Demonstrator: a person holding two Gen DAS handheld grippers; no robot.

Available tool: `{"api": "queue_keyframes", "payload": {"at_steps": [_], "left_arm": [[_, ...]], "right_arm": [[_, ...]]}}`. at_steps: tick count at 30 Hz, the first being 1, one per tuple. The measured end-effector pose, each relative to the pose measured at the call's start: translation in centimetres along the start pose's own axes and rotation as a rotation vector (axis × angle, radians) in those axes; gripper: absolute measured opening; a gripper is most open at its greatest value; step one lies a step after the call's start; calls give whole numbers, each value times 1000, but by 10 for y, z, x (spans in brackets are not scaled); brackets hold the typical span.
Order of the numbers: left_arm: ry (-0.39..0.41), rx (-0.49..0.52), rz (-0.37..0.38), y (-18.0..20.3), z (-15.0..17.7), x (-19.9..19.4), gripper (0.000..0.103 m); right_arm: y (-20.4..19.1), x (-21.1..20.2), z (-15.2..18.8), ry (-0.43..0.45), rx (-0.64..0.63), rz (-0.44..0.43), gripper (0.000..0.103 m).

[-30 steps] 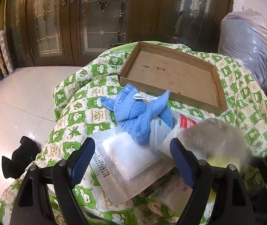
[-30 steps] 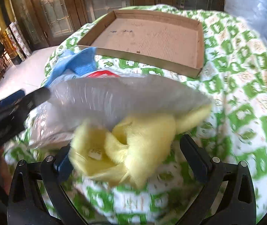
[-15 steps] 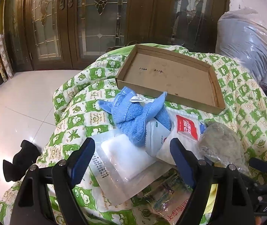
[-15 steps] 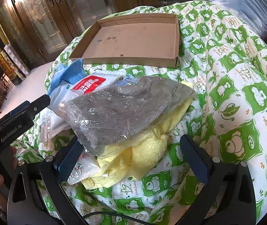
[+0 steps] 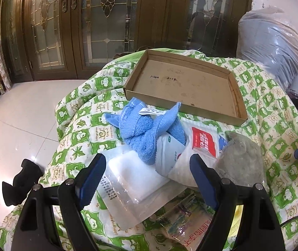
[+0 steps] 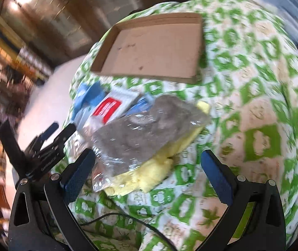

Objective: Organize soft objects
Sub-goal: 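Move the right tool to the clear bag while the left tool approaches the red-label packet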

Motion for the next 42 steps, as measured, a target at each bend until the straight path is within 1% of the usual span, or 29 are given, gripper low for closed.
{"api": "queue_keyframes", "payload": {"at_steps": [4,10,16,20,24,30,35,37,42], "left_arm": [[8,30,-2,7,-1,-2,82],[-12,87,-8,17,-1,2,82],[-50,109,0,25,-11,10,82],[-81,102,35,34,-19,21,83],[-98,127,58,49,-26,31,82],[-134,210,43,69,-28,45,82],[-164,231,36,72,-27,59,82],[-179,223,37,71,-24,64,82],[-199,184,40,61,-16,72,82]], "right_arm": [[10,18,5,-65,76,-42,103],[8,29,-1,-100,113,-70,103],[11,39,-9,-121,175,-73,103],[14,42,-9,-129,175,-63,103],[17,47,-8,-133,167,-43,103],[13,55,-12,-134,175,-24,103],[14,64,-18,-137,208,-29,103],[15,69,-21,-144,235,-43,101],[16,85,-23,-195,297,-90,87]]}}
Point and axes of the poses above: each gripper's, at about its wrist camera, not at the fingertips, and x roughly the way its jaws point, y to its right, z to its underside, the point moved 7 cm from there along x, roughly the way its jaws point, and after that the axes turned 13 degrees about z, right-handed, at the moved point
